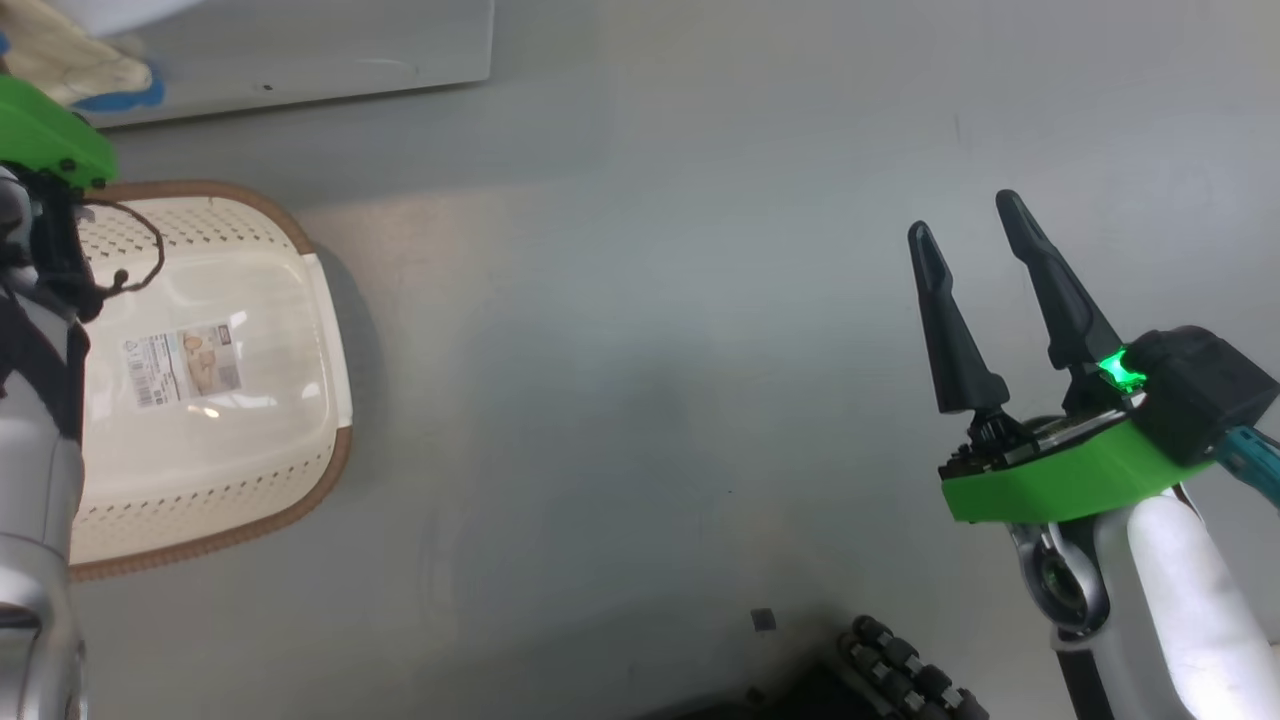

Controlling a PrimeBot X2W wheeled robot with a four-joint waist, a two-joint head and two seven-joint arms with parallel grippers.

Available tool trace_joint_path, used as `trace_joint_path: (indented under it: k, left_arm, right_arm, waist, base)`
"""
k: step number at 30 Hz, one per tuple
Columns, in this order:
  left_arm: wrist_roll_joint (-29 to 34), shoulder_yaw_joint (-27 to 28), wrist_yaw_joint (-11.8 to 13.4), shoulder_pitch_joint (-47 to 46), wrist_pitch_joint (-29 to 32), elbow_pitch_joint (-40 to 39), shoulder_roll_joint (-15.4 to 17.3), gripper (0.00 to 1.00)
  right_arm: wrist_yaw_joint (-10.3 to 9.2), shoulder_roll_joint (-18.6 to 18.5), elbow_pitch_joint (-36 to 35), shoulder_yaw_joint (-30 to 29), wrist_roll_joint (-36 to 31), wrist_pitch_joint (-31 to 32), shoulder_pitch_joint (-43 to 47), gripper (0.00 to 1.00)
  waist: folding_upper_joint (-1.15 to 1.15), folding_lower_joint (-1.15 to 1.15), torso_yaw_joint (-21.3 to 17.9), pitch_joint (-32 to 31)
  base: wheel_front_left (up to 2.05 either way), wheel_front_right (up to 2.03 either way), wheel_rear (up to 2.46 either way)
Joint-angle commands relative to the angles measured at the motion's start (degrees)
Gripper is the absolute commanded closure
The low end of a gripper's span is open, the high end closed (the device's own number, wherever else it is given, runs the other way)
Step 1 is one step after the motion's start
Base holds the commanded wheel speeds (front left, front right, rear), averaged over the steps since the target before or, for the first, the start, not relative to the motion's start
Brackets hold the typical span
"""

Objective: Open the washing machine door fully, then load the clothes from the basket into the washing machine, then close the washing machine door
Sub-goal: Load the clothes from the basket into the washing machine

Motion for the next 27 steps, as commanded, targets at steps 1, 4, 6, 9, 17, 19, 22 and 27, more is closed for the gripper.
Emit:
trace_joint_path:
  k: [1, 4, 6, 9, 17, 19, 22, 27]
  left_arm:
    - [0.47, 0.57, -0.05, 1.48, -0.73, -2.04, 2.96, 1.00]
    - [1.26, 0.94, 0.33, 4.11, -0.79, -5.41, 3.28, 1.00]
    - [1.91, 1.24, 0.58, 5.92, -0.81, -8.34, 3.43, 1.00]
    - [3.24, 1.91, 1.36, 8.64, -0.82, -14.69, 4.40, 1.00]
    - [5.49, 2.09, 2.90, 8.16, 2.36, -25.57, 10.34, 1.00]
    - [5.82, 2.27, 2.93, 6.76, 4.99, -28.15, 12.75, 1.00]
    - [6.44, 1.71, 1.92, 4.07, 9.55, -31.19, 16.08, 1.00]
    - [6.63, 0.44, -0.06, -2.12, 16.41, -33.79, 19.16, 1.00]
  right_arm:
    - [-0.16, 0.00, -1.38, 0.91, 0.43, -0.54, 0.25, 0.00]
    - [-0.16, 0.00, -1.19, 0.46, 0.38, -0.54, 0.49, 0.00]
    - [-0.16, 0.00, -1.13, 0.31, 0.39, -0.54, 0.64, 0.00]
    - [-0.16, 0.00, -0.93, 0.68, 0.58, -0.54, 0.71, 0.00]
    - [-0.16, 0.00, -1.00, 1.20, 1.34, -0.54, 0.64, 0.00]
    - [-0.16, 0.00, -0.90, 1.48, 1.71, -0.54, 0.49, 0.00]
    - [-0.16, 0.00, -0.56, 2.01, 2.24, -0.54, 0.17, 0.00]
    - [-0.16, 0.00, -0.58, 2.74, 3.39, -0.54, -0.70, 0.00]
  waist:
    - [0.00, 0.00, 0.20, -0.55]
    - [0.00, 0.00, 0.63, -1.68]
    - [0.00, 0.00, 1.00, -2.32]
    - [0.00, 0.00, 1.65, -3.26]
    - [0.00, 0.00, 1.72, -2.90]
    - [0.00, 0.00, 1.35, -2.33]
    - [0.00, 0.00, 0.56, -1.28]
    - [0.00, 0.00, -0.86, 0.83]
  base:
    - [0.00, 0.00, 0.00]
    - [0.00, 0.00, 0.00]
    - [0.00, 0.00, 0.00]
    - [0.00, 0.00, 0.00]
    - [0.00, 0.00, 0.00]
    - [0.00, 0.00, 0.00]
    - [0.00, 0.00, 0.00]
    - [0.00, 0.00, 0.00]
